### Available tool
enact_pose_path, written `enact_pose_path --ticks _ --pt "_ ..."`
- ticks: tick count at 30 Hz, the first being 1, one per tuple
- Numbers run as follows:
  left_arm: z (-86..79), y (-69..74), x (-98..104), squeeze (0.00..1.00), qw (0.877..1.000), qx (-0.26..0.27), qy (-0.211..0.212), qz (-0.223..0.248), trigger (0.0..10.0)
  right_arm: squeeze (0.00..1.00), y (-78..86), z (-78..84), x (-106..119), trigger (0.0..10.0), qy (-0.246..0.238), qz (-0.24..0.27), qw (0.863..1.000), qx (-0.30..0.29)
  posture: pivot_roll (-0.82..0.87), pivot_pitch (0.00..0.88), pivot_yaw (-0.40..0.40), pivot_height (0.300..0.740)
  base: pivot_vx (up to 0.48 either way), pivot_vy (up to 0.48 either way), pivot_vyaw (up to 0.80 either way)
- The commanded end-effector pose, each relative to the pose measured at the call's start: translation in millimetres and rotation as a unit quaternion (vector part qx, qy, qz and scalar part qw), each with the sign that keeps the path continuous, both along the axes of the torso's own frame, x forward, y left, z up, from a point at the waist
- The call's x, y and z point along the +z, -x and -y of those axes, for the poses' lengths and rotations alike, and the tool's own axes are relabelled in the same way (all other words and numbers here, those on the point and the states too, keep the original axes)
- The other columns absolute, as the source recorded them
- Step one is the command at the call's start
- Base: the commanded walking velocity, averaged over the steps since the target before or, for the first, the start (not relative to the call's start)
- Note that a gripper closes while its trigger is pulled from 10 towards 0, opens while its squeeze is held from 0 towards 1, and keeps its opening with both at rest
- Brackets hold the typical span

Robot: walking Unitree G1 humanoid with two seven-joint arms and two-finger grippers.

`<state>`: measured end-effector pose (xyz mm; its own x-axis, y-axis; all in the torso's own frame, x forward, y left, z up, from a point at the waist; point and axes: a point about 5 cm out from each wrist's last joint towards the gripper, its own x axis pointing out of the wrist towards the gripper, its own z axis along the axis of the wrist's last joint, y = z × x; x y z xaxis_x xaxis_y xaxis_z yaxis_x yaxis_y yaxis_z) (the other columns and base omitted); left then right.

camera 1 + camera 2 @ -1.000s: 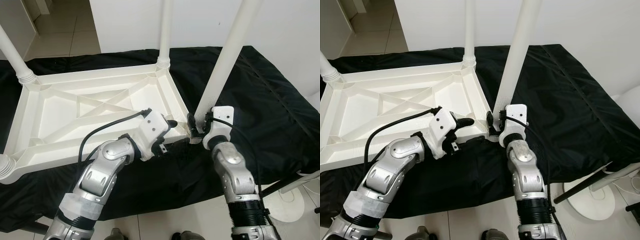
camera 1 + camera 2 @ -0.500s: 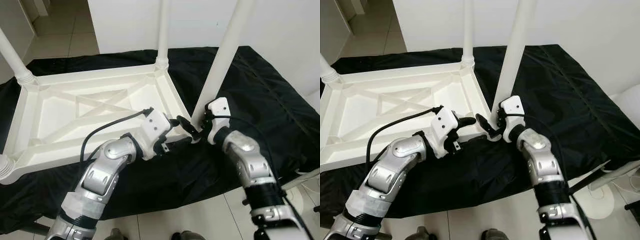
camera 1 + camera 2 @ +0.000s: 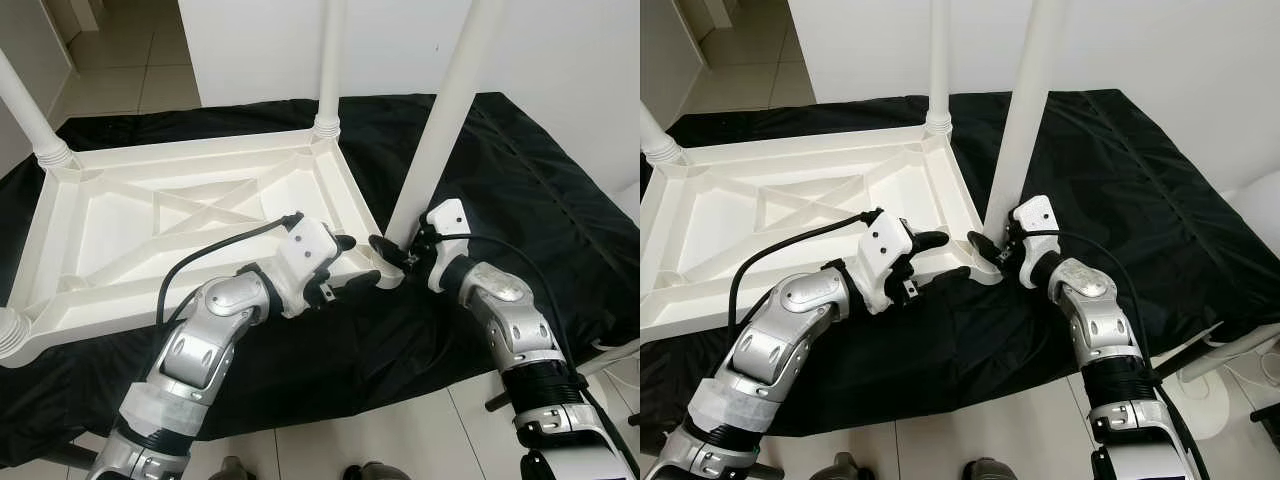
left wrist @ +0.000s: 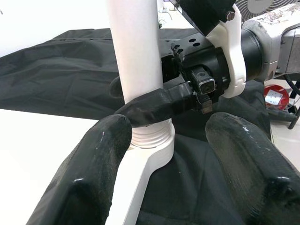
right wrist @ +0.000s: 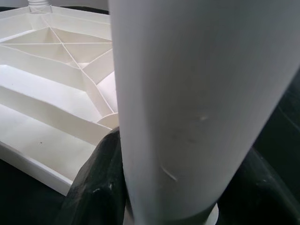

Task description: Building children table

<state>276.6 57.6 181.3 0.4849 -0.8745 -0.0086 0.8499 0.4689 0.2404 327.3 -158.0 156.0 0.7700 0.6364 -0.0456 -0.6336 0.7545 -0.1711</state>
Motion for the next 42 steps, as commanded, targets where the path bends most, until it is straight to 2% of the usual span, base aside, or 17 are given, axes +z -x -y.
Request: enact_pose_path --ticks 1,5,8,11,15,18,19,20,23,25,26,32,38,39,40,42 --pt "-1.8 -3.3 -0.2 0.00 1.000 0.021 -0.002 0.002 10.0 0.00 4.0 -2.1 -11.6 10.0 -0.002 -0.024 1.000 0.009 -0.08 0.047 0.009 0.740 0.000 0.000 0.00" --pt "-1.9 -3.2 -0.4 0.00 1.000 0.021 -0.002 0.001 10.0 0.00 4.9 -5.2 -12.1 10.0 -0.018 -0.023 1.000 -0.005 -0.08 0.049 0.010 0.740 0.000 0.000 0.00" --pt "-1.6 -2.2 -1.3 0.00 1.000 0.020 -0.002 -0.001 10.0 0.00 3.4 -7.8 -13.3 10.0 -0.033 -0.018 0.998 -0.058 -0.08 0.057 0.009 0.740 0.000 0.000 0.00" --pt "-1.7 -2.0 -1.6 0.00 1.000 0.020 -0.002 -0.001 10.0 0.00 3.6 -9.6 -13.3 10.0 -0.040 -0.016 0.997 -0.071 -0.08 0.059 0.009 0.740 0.000 0.000 0.00" --pt "-2.4 -1.0 -2.8 0.00 1.000 0.021 -0.004 -0.004 10.0 0.00 10.8 -28.8 -16.2 10.0 -0.083 -0.029 0.987 -0.136 -0.08 0.063 0.010 0.740 0.000 0.000 0.00" --pt "-2.9 -0.7 -2.9 0.00 1.000 0.021 -0.004 -0.004 10.0 0.00 12.2 -31.1 -17.5 10.0 -0.091 -0.033 0.982 -0.162 -0.08 0.065 0.012 0.740 0.000 0.000 0.00" --pt "-3.5 -0.3 -3.1 0.00 1.000 0.020 -0.005 -0.005 10.0 0.00 14.0 -32.9 -18.6 10.0 -0.093 -0.033 0.976 -0.197 -0.08 0.065 0.014 0.740 0.000 0.000 0.00" --pt "-3.5 -0.3 -3.1 0.00 1.000 0.020 -0.005 -0.005 10.0 0.00 14.0 -32.9 -18.6 10.0 -0.093 -0.033 0.976 -0.197 -0.08 0.065 0.014 0.740 0.000 0.000 0.00" --pt "-3.5 0.3 -3.8 0.00 1.000 0.019 -0.007 -0.006 10.0 0.00 22.2 -46.6 -21.5 10.0 -0.093 -0.028 0.960 -0.263 -0.08 0.068 0.018 0.740 0.000 0.000 0.00" --pt "-3.5 0.3 -3.8 0.00 1.000 0.019 -0.007 -0.006 10.0 0.00 22.2 -46.6 -21.5 10.0 -0.093 -0.028 0.960 -0.263 -0.08 0.068 0.018 0.740 0.000 0.000 0.00" --pt "-3.4 0.3 -3.6 0.00 1.000 0.018 -0.007 -0.006 10.0 0.00 23.9 -51.3 -21.9 10.0 -0.100 -0.030 0.956 -0.274 -0.08 0.071 0.022 0.740 0.000 0.000 0.00" --pt "-3.6 0.3 -3.5 0.00 1.000 0.015 -0.008 -0.007 10.0 0.00 25.8 -61.3 -18.9 10.0 -0.110 -0.027 0.953 -0.281 -0.08 0.073 0.030 0.740 0.000 0.000 0.00" --pt "-3.4 0.4 -3.6 0.00 1.000 0.013 -0.009 -0.008 10.0 0.00 26.5 -60.3 -17.1 10.0 -0.110 -0.029 0.951 -0.289 -0.08 0.073 0.030 0.740 0.000 0.000 0.00" --pt "-3.1 0.3 -3.3 0.00 1.000 0.012 -0.009 -0.008 10.0 0.71 26.8 -60.0 -16.4 10.0 -0.108 -0.029 0.950 -0.291 -0.08 0.073 0.030 0.740 0.000 0.000 0.00" --pt "-2.7 0.4 -3.0 0.00 1.000 0.012 -0.008 -0.007 10.0 1.00 27.3 -59.7 -15.5 10.0 -0.109 -0.027 0.951 -0.289 -0.08 0.069 0.029 0.740 0.000 0.000 0.00" --pt "-2.5 0.4 -2.9 0.00 1.000 0.012 -0.008 -0.007 10.0 1.00 27.8 -59.7 -14.8 10.0 -0.110 -0.025 0.951 -0.287 -0.08 0.069 0.029 0.740 0.000 0.000 0.00"
